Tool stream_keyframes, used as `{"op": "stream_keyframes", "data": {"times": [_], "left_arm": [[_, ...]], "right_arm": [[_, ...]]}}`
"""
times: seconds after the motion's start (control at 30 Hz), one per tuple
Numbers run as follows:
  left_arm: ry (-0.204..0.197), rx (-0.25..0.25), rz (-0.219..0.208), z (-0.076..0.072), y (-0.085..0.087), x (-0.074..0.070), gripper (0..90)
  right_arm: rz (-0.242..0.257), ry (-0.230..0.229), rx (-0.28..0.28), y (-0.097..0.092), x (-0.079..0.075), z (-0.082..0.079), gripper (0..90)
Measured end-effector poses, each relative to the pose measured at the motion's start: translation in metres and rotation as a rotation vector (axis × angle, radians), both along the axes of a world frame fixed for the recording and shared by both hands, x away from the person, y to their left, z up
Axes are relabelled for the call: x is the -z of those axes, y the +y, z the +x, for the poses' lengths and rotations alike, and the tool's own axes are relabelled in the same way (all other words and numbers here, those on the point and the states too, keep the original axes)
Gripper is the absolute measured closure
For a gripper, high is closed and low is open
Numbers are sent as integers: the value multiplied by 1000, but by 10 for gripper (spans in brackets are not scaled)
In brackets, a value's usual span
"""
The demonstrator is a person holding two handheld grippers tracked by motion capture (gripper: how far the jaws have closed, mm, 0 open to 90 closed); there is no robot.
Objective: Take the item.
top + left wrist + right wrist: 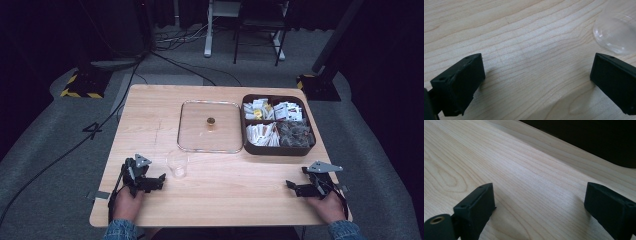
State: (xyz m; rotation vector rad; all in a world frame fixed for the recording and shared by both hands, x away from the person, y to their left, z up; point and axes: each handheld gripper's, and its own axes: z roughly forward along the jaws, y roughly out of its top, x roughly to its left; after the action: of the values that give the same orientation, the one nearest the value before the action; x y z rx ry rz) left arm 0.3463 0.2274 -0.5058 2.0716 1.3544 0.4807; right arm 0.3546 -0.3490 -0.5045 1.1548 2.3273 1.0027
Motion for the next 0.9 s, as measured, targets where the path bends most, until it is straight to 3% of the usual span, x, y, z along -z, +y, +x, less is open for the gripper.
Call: {"op": "stream_keyframes", "data": {"times": [0.57,0.67,0.73,0.9], "left_arm": [[-3,-11,2,1,-1,0,0],[-3,-10,1,1,-1,0,0],[-3,-10,1,1,-1,0,0],[1,-6,2,2,-1,0,0]], "right_arm": [[-1,5,12,0,-1,-1,123],[3,6,21,-1,-2,-2,165],[19,23,28,-1,-5,-5,255],[65,78,32,-4,-10,-5,324]]}}
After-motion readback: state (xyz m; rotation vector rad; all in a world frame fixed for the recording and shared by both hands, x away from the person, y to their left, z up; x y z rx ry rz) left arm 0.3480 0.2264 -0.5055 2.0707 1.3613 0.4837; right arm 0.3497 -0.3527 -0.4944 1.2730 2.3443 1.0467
